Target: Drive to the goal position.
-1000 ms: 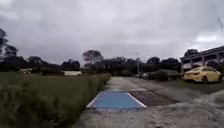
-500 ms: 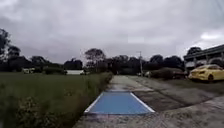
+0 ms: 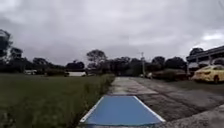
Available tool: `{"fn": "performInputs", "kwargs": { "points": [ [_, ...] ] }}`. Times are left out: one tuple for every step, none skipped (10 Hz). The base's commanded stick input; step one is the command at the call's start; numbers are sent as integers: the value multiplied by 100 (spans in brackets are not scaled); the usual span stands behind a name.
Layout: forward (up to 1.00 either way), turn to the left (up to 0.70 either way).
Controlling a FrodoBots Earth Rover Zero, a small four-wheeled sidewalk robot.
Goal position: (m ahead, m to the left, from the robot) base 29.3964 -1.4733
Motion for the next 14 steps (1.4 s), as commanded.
{"fn": "performInputs", "kwargs": {
  "points": [
    [50,0],
    [50,0],
    [50,0],
    [50,0],
    [50,0],
    [50,-15],
    [50,-50],
    [50,-50],
    [50,-22],
    [50,0],
    [50,0],
    [50,0],
    [50,0],
    [50,0]
  ]
}}
